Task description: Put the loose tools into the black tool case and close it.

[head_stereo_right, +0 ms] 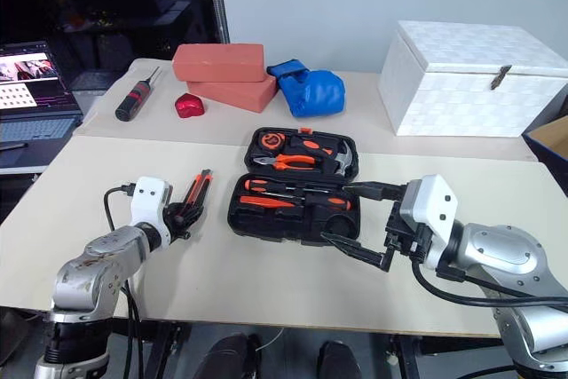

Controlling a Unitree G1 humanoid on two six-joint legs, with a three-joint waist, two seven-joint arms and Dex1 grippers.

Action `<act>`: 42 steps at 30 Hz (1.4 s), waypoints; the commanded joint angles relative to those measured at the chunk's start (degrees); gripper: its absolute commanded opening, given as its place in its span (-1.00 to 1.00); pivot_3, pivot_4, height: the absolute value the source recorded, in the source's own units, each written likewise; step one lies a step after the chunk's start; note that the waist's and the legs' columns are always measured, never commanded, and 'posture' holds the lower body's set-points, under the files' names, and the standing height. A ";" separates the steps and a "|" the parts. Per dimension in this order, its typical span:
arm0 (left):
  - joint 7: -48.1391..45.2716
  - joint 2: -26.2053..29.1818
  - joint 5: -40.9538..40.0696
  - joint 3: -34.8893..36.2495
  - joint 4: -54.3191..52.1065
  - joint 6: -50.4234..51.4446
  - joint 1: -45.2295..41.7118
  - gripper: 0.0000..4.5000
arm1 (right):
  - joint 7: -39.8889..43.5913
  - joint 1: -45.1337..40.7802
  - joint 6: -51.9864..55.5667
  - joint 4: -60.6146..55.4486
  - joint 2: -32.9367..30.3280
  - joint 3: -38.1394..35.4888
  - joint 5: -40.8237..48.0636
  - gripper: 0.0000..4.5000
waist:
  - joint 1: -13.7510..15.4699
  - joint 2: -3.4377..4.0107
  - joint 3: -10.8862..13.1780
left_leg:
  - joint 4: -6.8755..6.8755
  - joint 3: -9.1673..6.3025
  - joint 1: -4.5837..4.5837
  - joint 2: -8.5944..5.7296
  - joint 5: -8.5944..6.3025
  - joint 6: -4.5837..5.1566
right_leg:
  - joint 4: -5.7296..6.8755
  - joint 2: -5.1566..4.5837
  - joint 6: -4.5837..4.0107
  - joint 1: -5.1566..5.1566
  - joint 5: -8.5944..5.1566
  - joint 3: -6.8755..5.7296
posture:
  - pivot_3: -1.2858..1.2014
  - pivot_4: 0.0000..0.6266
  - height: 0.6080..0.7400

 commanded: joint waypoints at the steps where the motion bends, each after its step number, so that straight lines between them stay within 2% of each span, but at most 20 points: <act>1: -14.90 6.05 -5.49 2.02 1.00 -9.76 -4.18 -0.21 | 1.80 2.99 -2.91 -1.42 -0.47 -5.27 1.51 1.00 | 0.14 0.00 0.01 | 0.00 -0.01 -0.01 0.01 -0.01 -0.01 | 0.00 0.00 -0.01 -0.07 0.00 -0.03 | 0.03 -0.52 1.00; 4: -31.99 12.66 -7.94 -2.81 5.03 -16.69 -10.01 -0.21 | 5.92 8.35 -3.14 -1.45 -1.59 -10.57 3.90 1.00 | 1.01 0.02 0.02 | 0.00 0.03 -0.04 0.00 -0.02 -0.04 | -0.07 -0.02 -0.01 -0.14 -0.01 -0.07 | 0.03 -0.52 1.00; 6: -39.36 14.89 -7.76 -6.58 7.28 -19.84 -12.65 -0.21 | 8.24 10.88 -3.10 -1.06 -2.42 -12.99 4.88 1.00 | 1.28 0.05 0.00 | 0.00 0.17 -0.05 -0.02 -0.04 -0.06 | -0.16 -0.05 0.01 -0.12 -0.02 -0.08 | 0.03 -0.52 1.00; 9: -50.40 14.71 -3.17 -16.57 15.39 -26.70 -21.75 -0.21 | 11.93 14.84 -3.62 1.36 -4.00 -17.94 4.27 1.00 | 1.60 0.10 -0.03 | 0.00 0.24 -0.01 -0.09 -0.08 -0.01 | -0.22 -0.14 0.05 -0.05 -0.03 -0.01 | 0.03 -0.52 1.00; 12: -56.20 12.11 1.92 -24.64 23.15 -31.74 -28.66 -0.21 | 13.38 16.30 -3.54 2.47 -5.01 -21.32 4.22 1.00 | 1.85 0.08 -0.02 | 0.00 0.38 -0.03 -0.10 -0.06 0.01 | -0.18 -0.11 0.12 0.05 -0.04 -0.03 | 0.03 -0.52 1.00; 16: -59.67 7.63 6.23 -30.18 30.29 -38.26 -33.26 -0.21 | 13.76 16.63 -3.32 2.71 -5.80 -23.02 3.94 1.00 | 1.23 0.06 0.00 | 0.00 0.30 -0.10 -0.08 0.20 0.45 | -0.11 -0.05 0.12 0.03 -0.03 0.01 | 0.03 -0.52 1.00; 20: -59.93 4.22 10.01 -32.20 37.96 -43.43 -36.63 -0.21 | 13.07 16.77 -2.55 1.51 -5.91 -23.47 4.08 1.00 | 1.15 0.04 0.01 | 0.00 0.26 -0.12 -0.06 0.22 0.50 | -0.10 -0.01 0.09 0.01 -0.05 0.03 | 0.03 -0.52 1.00; 24: -61.93 3.67 13.71 -33.49 45.48 -48.33 -39.77 -0.21 | 11.79 17.96 -1.51 -1.18 -5.47 -24.38 4.68 1.00 | 1.34 0.02 0.02 | 0.00 0.25 -0.14 -0.09 0.23 0.51 | -0.10 -0.01 0.16 0.02 -0.08 0.02 | 0.03 -0.52 1.00; 30: -63.95 3.55 15.20 -33.31 48.37 -50.70 -40.24 -0.21 | 10.64 19.49 -1.20 -2.69 -4.83 -25.39 4.92 1.00 | 1.36 0.02 0.02 | 0.00 0.15 -0.15 -0.08 0.22 0.51 | -0.11 -0.01 0.23 0.04 -0.11 0.03 | 0.03 -0.52 1.00; 42: -64.35 -0.17 16.58 -33.56 51.18 -50.74 -40.46 -0.21 | 8.99 20.64 -1.59 -3.24 -4.94 -24.45 4.62 1.00 | 1.44 0.02 0.02 | 0.01 0.11 -0.15 -0.10 0.23 0.52 | -0.09 -0.01 0.24 0.07 -0.11 0.02 | 0.03 -0.52 1.00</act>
